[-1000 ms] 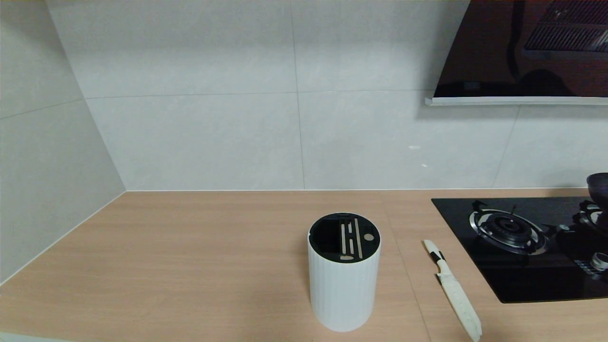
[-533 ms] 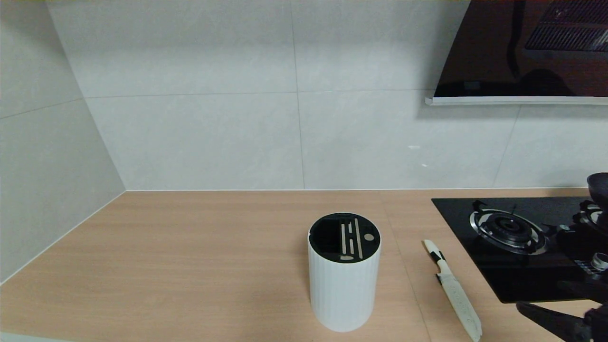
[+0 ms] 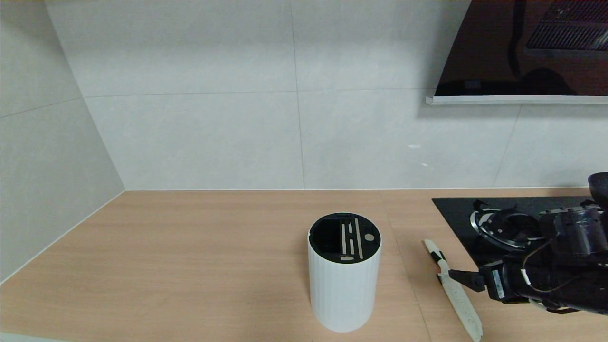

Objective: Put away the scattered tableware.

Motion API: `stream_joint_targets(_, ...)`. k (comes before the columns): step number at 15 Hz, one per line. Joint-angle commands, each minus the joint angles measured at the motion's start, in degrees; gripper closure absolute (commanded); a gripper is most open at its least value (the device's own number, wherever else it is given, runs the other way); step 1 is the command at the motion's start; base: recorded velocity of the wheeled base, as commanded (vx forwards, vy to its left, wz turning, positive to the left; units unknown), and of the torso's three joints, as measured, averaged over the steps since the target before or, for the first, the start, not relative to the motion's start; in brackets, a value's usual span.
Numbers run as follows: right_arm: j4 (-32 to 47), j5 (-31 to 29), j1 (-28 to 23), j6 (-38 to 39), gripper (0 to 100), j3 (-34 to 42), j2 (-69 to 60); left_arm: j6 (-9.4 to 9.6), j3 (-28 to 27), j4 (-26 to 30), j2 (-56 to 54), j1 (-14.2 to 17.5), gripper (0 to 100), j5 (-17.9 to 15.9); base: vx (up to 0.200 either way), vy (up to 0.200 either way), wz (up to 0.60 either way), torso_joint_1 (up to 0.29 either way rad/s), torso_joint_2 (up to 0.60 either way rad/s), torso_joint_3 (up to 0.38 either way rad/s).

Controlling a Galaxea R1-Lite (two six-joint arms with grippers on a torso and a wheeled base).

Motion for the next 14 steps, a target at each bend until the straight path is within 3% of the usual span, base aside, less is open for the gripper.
stream_joint_targets(1,-5.66,-1.9,0.88,-0.56,0,-1.78,12.87,0.03,0.0,-0.02,0.0,0.0,0,0.02,0.0,0.0,0.0,0.0,0.0,0.0)
stream_joint_targets(4,-11.28,-7.7,1.85,-0.12,0,-1.78,19.99,0.03,0.0,-0.02,0.0,0.0,0,0.02,0.0,0.0,0.0,0.0,0.0,0.0)
stream_joint_targets(6,-17.61,-8.32,0.79,0.85,0,-1.78,24.39,0.03,0.0,-0.02,0.0,0.0,0,0.02,0.0,0.0,0.0,0.0,0.0,0.0)
stream_joint_targets(12,-23.24,-10.86,0.18,1.46,0,-2.39,31.51,-0.06,0.0,-0.02,0.0,0.0,0,0.02,0.0,0.0,0.0,0.0,0.0,0.0)
stream_joint_targets(14,-24.55,-11.39,0.26,5.15,0,-3.71,33.0,0.03,0.0,-0.02,0.0,0.0,0,0.02,0.0,0.0,0.0,0.0,0.0,0.0)
